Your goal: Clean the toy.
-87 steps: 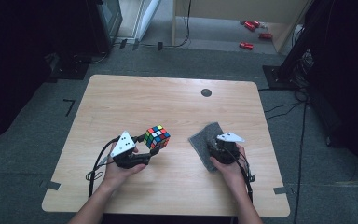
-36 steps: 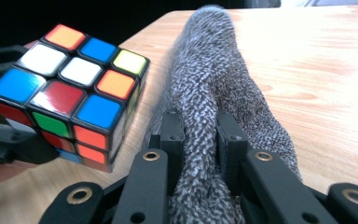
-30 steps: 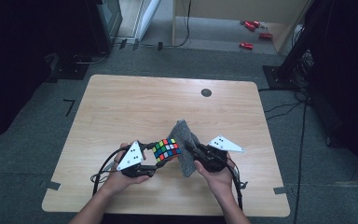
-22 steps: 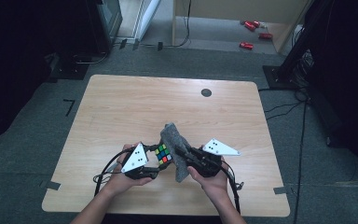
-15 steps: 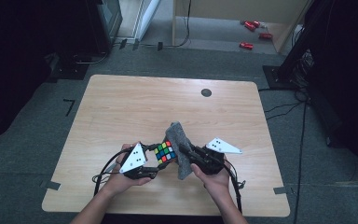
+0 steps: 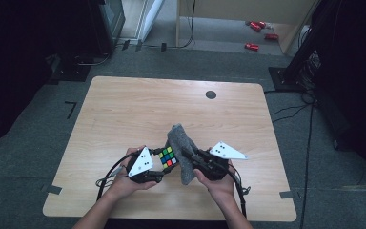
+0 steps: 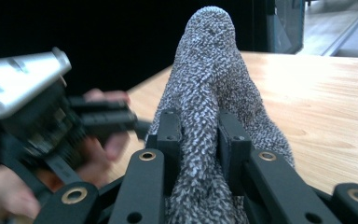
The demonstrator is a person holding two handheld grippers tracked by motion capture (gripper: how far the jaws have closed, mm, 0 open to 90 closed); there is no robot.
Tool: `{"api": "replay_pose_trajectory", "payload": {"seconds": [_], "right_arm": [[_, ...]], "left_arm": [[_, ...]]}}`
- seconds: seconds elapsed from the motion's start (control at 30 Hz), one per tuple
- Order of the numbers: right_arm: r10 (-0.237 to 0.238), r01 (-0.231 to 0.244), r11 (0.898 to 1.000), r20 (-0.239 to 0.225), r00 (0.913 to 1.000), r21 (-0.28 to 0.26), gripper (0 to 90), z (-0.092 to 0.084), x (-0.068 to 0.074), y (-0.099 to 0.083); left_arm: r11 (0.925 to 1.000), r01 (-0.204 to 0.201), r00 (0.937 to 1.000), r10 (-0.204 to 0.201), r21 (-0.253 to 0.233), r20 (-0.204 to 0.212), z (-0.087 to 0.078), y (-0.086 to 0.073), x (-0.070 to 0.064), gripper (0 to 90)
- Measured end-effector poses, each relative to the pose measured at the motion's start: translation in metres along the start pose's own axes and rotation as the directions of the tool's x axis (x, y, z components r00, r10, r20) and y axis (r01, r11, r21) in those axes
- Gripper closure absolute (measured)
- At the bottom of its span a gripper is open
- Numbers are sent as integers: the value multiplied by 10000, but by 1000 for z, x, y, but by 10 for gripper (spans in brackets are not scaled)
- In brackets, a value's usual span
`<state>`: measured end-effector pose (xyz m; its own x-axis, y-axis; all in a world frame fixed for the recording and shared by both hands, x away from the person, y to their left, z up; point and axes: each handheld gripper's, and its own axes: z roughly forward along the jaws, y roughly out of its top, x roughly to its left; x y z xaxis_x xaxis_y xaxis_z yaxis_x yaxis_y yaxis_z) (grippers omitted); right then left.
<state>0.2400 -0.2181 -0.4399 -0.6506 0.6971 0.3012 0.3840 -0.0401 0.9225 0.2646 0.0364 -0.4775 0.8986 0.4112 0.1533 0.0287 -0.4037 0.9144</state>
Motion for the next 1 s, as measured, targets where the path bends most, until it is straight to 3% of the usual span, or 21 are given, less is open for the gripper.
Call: {"api": "replay_pose_trajectory", "payload": {"seconds": [0.07, 0.13, 0.17, 0.43, 0.5, 0.6, 0.7, 0.83, 0.9, 1.0], "right_arm": [[-281, 271, 9991, 309, 9991, 315, 751, 5, 2, -5], [190, -193, 9996, 173, 9997, 189, 751, 6, -5, -9], [169, -176, 9996, 272, 9995, 224, 752, 6, -7, -10], [30, -183, 9954, 1607, 9870, 937, 755, 9, -25, -17], [215, -301, 9979, 1432, 9895, 580, 755, 5, -24, -13], [94, -88, 9999, 969, 9953, -65, 756, -2, -15, -5], [-80, 100, 9988, 419, 9991, -477, 756, -4, -3, 0], [-669, 678, 9975, 435, 9968, -187, 759, 3, 9, -6], [-462, 471, 9986, 406, 9981, -232, 760, 5, 6, -9], [-217, 223, 9997, 748, 9970, -66, 764, 5, -1, -11]], "left_arm": [[9999, -106, 9999, 106, -54, -30, -2, 1, -1, 345], [9998, -50, 10000, 51, -203, 47, -4, 1, 1, 345], [9995, 74, 10000, -72, -313, 66, -6, 1, 2, 345], [9980, 279, 9996, -283, -566, -57, -8, 3, 6, 346], [9994, 176, 9996, -182, -308, -194, -7, 2, 6, 346], [10000, 16, 9996, -14, 63, -283, -2, -1, 4, 346], [10000, -32, 9998, 33, 51, -182, 1, 0, 1, 346], [9998, -53, 10000, 52, -183, -63, -2, 2, 0, 346], [9996, -33, 10000, 31, -273, -60, -4, 2, 1, 346], [9985, 150, 9999, -154, -523, -65, -7, 3, 3, 345]]}}
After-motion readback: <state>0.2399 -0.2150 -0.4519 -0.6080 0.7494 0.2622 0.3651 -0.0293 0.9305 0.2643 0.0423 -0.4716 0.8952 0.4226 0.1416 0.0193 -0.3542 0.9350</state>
